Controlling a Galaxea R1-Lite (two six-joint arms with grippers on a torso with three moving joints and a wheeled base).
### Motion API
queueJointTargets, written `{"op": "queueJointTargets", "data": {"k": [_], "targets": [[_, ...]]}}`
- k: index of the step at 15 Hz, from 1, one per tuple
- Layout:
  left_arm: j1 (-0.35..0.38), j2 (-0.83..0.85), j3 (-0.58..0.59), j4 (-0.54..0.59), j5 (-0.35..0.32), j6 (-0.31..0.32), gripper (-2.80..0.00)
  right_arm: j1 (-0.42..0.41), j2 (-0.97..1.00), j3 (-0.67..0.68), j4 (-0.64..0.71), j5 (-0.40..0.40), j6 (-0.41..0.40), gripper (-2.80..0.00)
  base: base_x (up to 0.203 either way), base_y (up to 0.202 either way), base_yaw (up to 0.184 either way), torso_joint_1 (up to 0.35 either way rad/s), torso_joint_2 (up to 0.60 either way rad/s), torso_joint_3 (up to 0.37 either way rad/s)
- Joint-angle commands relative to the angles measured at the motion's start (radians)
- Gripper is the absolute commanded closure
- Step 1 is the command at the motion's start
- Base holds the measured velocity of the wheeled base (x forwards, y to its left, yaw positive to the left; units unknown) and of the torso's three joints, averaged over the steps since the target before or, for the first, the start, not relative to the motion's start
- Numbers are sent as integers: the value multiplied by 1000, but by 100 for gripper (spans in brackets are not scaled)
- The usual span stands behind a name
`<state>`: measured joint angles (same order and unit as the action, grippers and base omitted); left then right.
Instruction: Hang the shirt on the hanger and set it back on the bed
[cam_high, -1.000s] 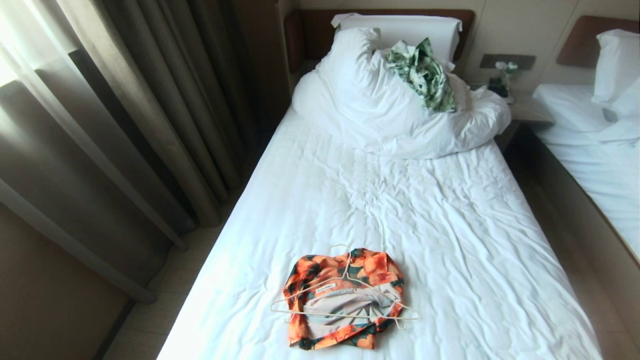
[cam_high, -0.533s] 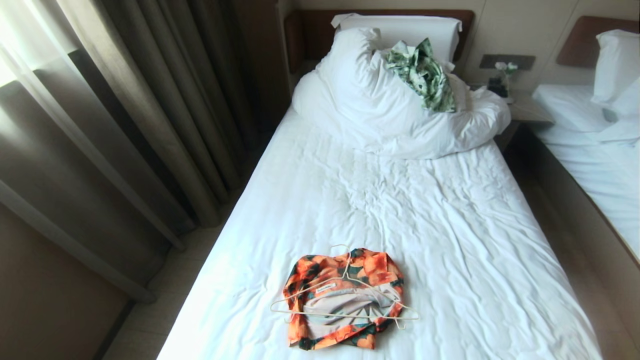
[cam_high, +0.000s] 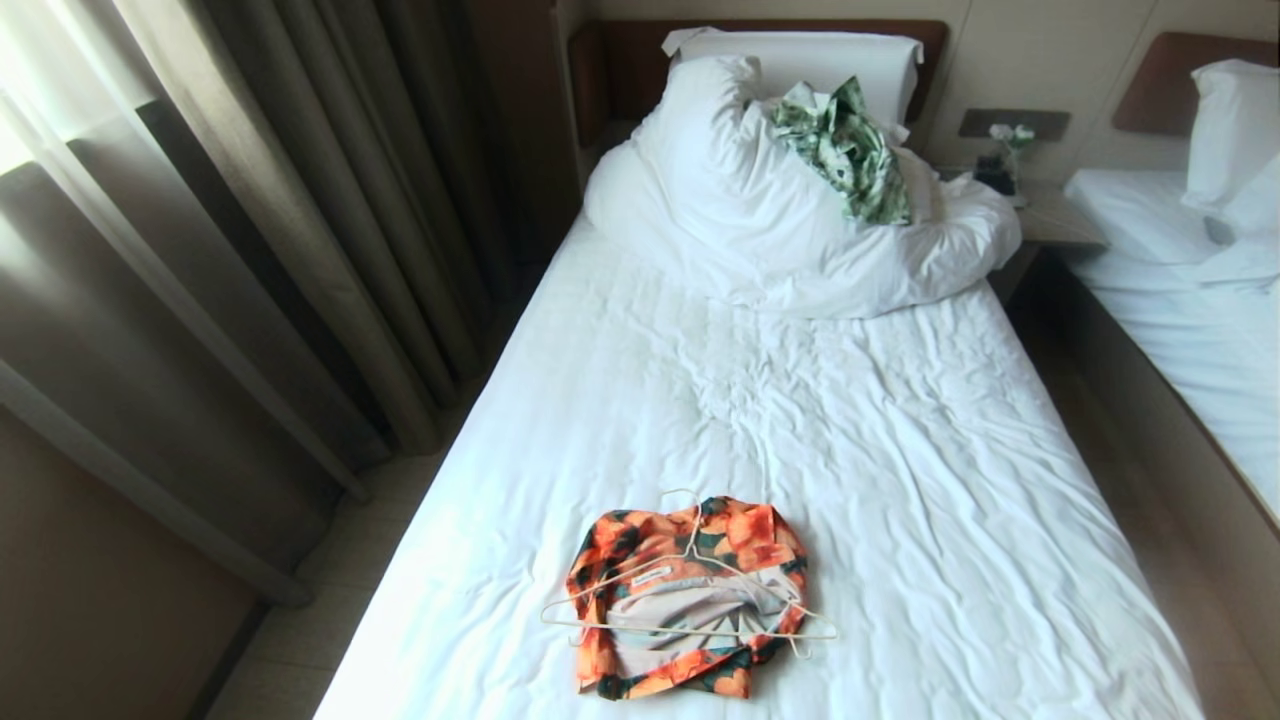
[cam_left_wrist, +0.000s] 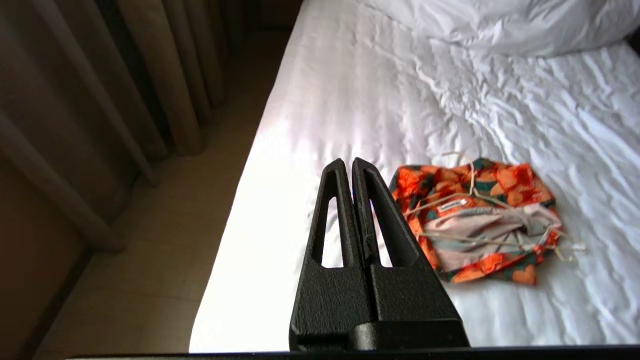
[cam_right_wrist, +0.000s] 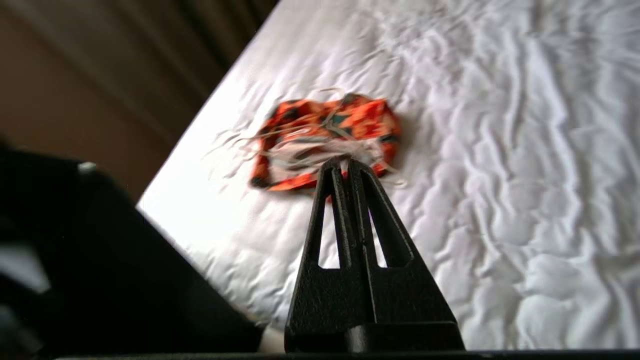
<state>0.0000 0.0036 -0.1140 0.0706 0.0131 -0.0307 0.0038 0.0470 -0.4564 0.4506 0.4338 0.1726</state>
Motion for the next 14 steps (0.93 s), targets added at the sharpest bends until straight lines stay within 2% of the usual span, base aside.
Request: {"op": "queueJointTargets", "data": {"k": [1, 4, 6, 9, 11, 14], "targets": [[0, -4, 62, -22, -2, 23, 0, -3, -47, 120, -113, -158, -4, 0, 0, 0, 0, 0, 0, 0], [0, -4, 139, -153, -10, 106, 0, -4, -47, 212, -201, -267, -43, 0, 0, 0, 0, 0, 0, 0], [0, -4, 154, -167, -15, 115, 0, -4, -47, 272, -224, -349, -91, 0, 0, 0, 0, 0, 0, 0], [0, -4, 154, -169, -15, 112, 0, -4, -47, 401, -382, -436, -133, 0, 0, 0, 0, 0, 0, 0], [0, -4, 154, -169, -15, 106, 0, -4, -48, 450, -427, -450, -149, 0, 0, 0, 0, 0, 0, 0], [0, -4, 154, -170, -15, 98, 0, -4, -47, 449, -428, -451, -127, 0, 0, 0, 0, 0, 0, 0]]}}
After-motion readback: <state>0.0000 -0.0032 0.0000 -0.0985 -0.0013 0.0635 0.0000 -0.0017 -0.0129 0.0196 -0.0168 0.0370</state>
